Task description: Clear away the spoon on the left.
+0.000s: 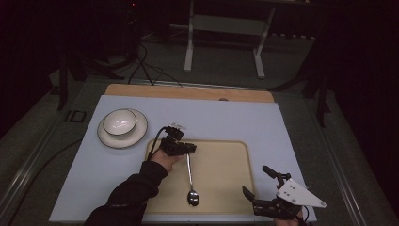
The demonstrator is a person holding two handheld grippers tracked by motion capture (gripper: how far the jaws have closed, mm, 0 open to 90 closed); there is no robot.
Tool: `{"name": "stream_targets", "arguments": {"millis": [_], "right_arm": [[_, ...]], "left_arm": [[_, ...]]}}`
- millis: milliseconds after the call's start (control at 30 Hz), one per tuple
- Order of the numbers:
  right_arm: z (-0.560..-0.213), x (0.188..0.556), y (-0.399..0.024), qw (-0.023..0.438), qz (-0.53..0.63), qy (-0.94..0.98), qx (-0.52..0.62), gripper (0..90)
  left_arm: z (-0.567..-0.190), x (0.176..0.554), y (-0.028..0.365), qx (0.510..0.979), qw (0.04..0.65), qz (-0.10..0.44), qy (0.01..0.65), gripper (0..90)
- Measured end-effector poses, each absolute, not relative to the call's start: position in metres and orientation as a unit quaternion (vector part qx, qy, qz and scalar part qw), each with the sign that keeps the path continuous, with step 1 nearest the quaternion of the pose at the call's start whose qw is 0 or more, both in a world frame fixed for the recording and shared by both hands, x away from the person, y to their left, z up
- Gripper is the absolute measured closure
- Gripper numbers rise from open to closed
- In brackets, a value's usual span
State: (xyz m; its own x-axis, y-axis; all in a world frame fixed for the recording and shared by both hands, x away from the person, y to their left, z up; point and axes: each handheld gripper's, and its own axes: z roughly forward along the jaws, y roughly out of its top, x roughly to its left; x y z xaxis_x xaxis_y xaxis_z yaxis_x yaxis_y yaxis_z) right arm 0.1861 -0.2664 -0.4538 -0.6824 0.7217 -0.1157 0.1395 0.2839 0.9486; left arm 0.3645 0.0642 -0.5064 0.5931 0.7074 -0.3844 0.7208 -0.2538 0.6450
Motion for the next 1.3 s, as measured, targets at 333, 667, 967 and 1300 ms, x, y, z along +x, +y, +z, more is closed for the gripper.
{"name": "stream_targets", "arguments": {"millis": [333,667,967,1300], "right_arm": [[-0.453,0.186,-0.268,0.275,0.531,0.748,0.288,10.8],[-0.454,0.187,-0.268,0.271,0.532,0.748,0.289,10.8],[-0.454,0.187,-0.269,0.271,0.533,0.747,0.29,10.8],[-0.454,0.187,-0.269,0.271,0.532,0.747,0.292,10.8]], "left_arm": [[-0.52,0.371,0.05,0.793,0.387,0.004,0.47,78.5],[-0.527,0.373,0.046,0.797,0.367,0.036,0.479,69.6],[-0.515,0.365,0.045,0.801,0.363,0.056,0.473,57.3],[-0.493,0.35,0.052,0.802,0.376,0.064,0.46,41.8]]}}
